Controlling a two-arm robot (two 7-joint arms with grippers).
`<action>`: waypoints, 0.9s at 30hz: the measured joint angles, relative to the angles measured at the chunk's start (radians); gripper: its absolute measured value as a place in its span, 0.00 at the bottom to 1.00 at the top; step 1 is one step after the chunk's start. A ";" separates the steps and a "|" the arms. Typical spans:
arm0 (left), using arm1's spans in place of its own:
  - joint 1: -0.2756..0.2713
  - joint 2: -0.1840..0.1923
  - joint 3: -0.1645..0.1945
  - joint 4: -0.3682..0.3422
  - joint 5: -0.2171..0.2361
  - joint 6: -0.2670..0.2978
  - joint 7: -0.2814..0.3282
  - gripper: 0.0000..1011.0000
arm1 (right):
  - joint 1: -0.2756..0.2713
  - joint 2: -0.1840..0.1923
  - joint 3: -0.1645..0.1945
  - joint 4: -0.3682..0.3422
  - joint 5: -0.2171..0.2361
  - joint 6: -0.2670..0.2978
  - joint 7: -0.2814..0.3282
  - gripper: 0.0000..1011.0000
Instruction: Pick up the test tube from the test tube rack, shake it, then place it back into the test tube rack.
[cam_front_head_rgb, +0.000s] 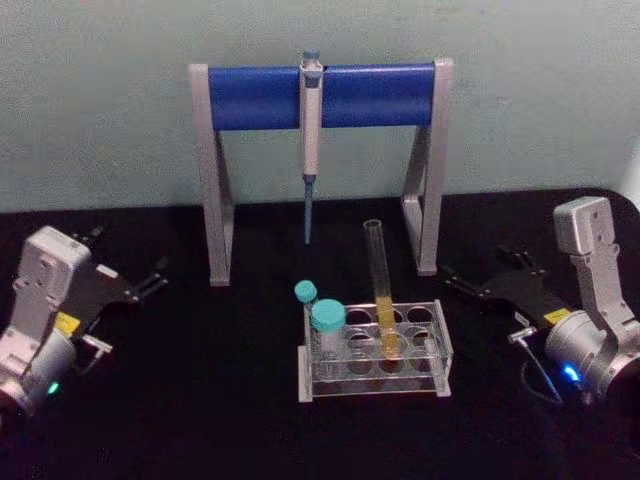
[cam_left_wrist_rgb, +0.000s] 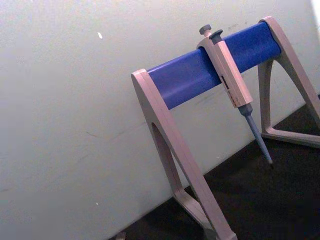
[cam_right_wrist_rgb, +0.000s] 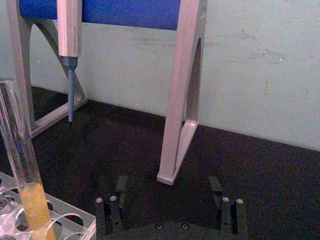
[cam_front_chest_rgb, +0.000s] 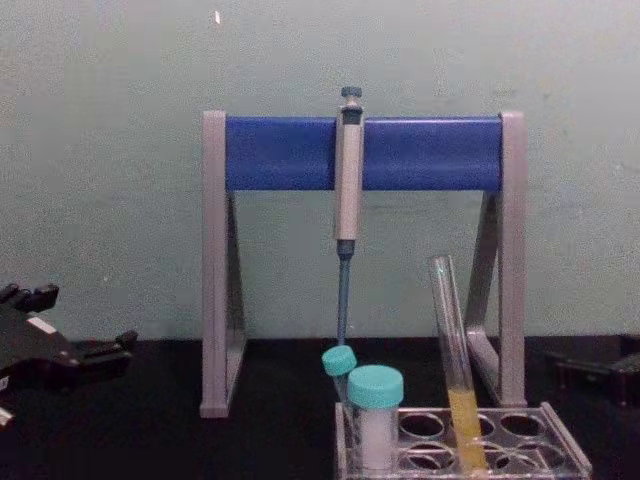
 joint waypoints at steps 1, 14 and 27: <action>0.000 0.000 0.000 0.000 0.000 0.000 0.000 0.99 | 0.000 0.000 0.000 0.000 0.000 0.000 0.000 0.99; 0.000 0.000 0.000 0.000 0.000 0.000 0.000 0.99 | 0.000 0.000 0.000 0.000 0.000 0.000 0.000 0.99; 0.000 0.000 0.000 0.000 0.000 0.000 0.000 0.99 | 0.000 0.000 0.000 0.000 0.000 0.000 0.000 0.99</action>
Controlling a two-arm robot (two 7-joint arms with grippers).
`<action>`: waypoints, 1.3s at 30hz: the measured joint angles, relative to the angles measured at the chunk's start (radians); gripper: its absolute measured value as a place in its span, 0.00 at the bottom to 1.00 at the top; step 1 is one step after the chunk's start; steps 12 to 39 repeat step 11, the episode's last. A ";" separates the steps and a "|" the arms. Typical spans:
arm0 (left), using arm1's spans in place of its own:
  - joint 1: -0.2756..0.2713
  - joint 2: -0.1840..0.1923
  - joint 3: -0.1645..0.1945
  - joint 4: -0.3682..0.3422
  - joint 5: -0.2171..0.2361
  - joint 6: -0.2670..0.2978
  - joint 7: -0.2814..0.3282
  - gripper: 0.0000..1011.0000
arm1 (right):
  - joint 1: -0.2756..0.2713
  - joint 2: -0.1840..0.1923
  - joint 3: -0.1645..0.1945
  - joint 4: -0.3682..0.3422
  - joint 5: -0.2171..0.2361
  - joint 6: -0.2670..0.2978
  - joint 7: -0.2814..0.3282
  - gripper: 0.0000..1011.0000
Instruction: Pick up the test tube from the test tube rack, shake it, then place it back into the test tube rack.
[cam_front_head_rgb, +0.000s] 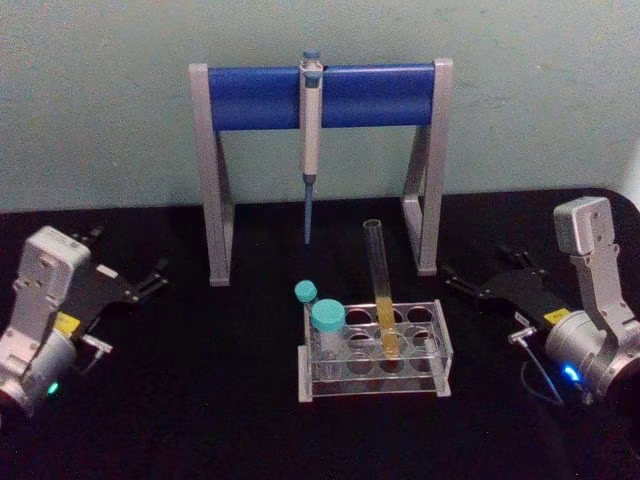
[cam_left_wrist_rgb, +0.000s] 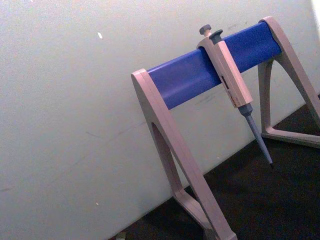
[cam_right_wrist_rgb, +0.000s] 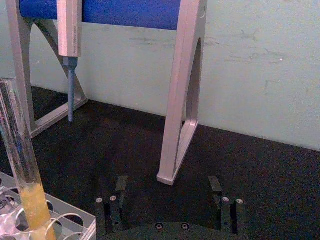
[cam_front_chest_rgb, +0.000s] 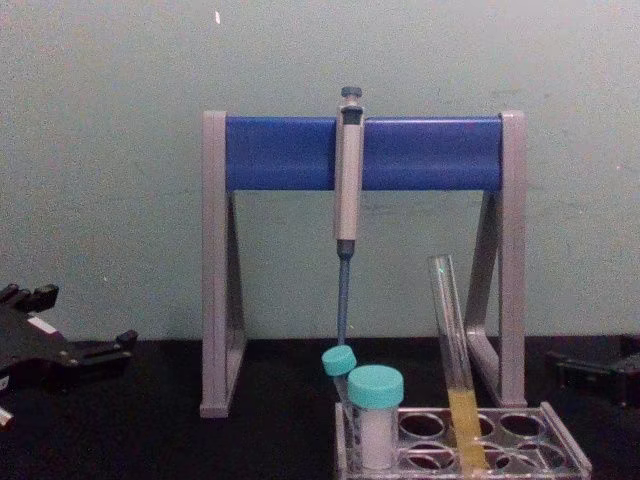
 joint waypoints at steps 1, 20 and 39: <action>0.000 0.000 0.000 0.000 0.000 0.000 0.000 0.99 | 0.000 0.000 0.000 0.000 0.000 0.000 0.000 0.99; 0.000 0.000 0.000 0.000 0.000 0.000 0.000 0.99 | 0.000 0.000 0.000 0.000 0.000 0.000 0.000 0.99; 0.000 0.000 0.000 0.000 0.000 0.000 0.000 0.99 | 0.000 0.000 0.000 0.000 0.000 0.000 0.000 0.99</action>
